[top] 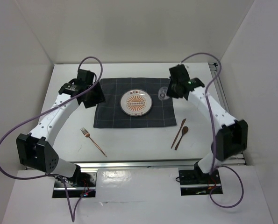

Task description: Set the dinner table for one person

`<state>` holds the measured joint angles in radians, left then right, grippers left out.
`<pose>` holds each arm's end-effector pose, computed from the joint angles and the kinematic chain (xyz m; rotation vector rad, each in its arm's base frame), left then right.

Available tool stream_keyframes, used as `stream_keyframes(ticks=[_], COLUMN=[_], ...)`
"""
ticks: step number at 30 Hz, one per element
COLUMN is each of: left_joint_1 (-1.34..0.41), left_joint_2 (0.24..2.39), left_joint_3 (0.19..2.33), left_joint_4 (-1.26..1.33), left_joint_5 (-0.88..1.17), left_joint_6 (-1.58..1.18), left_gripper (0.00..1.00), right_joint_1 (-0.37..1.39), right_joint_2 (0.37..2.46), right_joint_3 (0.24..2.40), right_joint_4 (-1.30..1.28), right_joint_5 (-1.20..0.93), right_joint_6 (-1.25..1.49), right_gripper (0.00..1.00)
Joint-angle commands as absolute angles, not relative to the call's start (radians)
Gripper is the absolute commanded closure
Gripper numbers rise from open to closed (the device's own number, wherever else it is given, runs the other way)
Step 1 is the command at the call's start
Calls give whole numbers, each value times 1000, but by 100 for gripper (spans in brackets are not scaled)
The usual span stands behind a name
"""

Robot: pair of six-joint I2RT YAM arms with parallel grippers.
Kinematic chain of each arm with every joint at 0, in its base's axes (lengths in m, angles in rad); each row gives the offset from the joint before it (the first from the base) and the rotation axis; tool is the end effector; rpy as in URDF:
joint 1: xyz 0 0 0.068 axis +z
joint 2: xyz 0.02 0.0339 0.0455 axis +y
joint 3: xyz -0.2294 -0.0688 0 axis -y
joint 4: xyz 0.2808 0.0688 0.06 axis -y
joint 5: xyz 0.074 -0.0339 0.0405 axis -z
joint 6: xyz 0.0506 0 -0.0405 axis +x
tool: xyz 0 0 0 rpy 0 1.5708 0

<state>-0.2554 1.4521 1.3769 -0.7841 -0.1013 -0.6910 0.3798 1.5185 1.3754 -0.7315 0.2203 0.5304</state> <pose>0.3482 -0.0856 0.2858 -0.5738 2.3793 -0.3040 0.3511 0.1282 0.2673 0.2789 2.4061 0.1456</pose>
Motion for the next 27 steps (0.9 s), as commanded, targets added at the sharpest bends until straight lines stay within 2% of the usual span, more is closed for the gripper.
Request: stream_keyframes(ticks=[1, 6, 10, 13, 23, 27], left_joint_1=[-267, -276, -276, -276, -285, -285], left_joint_2=[1411, 1358, 1309, 1273, 1131, 1143], left_joint_3=[1304, 1273, 1221, 1175, 1008, 994], left_joint_4=[-848, -897, -919, -928, -919, -928], left_joint_5=[-117, -126, -147, -160, -150, -150], left_joint_6=[-736, -778, -778, -787, -874, -887], left_gripper=[32, 32, 32, 32, 33, 33], right_joint_1=[321, 281, 272, 249, 201, 201], right_joint_2=[1718, 2018, 2186, 2281, 2385, 2385], right_joint_3=[1572, 1874, 2134, 2253, 2278, 2250], right_joint_4=[-672, -705, -770, -799, -810, -799], right_joint_5=[230, 199, 189, 189, 140, 140], right_joint_6=[442, 431, 431, 431, 431, 431], right_gripper=[100, 100, 100, 100, 100, 100])
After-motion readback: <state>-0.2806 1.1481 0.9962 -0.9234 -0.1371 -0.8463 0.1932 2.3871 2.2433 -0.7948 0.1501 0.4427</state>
